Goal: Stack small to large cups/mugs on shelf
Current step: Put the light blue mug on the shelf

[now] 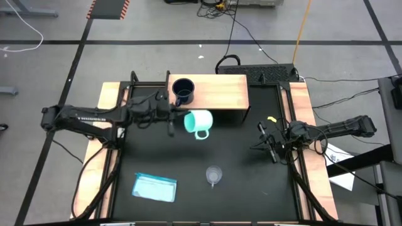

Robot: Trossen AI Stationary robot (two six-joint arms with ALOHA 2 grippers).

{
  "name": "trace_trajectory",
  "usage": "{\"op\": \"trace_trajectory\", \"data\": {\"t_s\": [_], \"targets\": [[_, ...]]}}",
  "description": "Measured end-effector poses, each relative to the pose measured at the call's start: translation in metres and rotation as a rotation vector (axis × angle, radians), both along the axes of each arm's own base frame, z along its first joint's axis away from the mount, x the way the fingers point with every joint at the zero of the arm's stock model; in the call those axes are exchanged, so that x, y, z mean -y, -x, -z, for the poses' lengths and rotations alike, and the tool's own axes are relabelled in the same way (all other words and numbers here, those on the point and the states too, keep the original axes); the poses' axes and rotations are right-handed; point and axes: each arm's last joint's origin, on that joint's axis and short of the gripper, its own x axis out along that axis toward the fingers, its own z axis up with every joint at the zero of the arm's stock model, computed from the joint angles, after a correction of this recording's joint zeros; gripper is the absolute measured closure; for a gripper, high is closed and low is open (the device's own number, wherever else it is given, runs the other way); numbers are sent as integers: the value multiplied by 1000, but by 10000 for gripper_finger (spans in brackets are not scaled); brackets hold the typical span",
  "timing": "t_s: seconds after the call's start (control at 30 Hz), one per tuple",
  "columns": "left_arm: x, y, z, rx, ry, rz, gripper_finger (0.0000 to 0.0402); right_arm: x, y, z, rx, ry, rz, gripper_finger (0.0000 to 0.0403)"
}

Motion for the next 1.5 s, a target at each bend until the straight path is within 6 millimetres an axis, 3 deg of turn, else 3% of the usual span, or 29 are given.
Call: {"op": "trace_trajectory", "data": {"t_s": [0.2,0.47,0.77,1.2,1.5], "targets": [[-18,-20,-42,-89,23,-72,398,0,0,1,-7,0,0,403],[-48,-46,-77,-284,50,-153,398,0,0,1,-8,0,0,403],[-86,-64,-105,-465,78,-43,398,0,0,1,-14,-18,-1,403],[-126,-90,-96,-635,-17,157,398,0,0,1,-12,-15,-1,403],[-145,-112,-90,-675,-69,166,398,0,0,1,-6,0,0,403]]}}
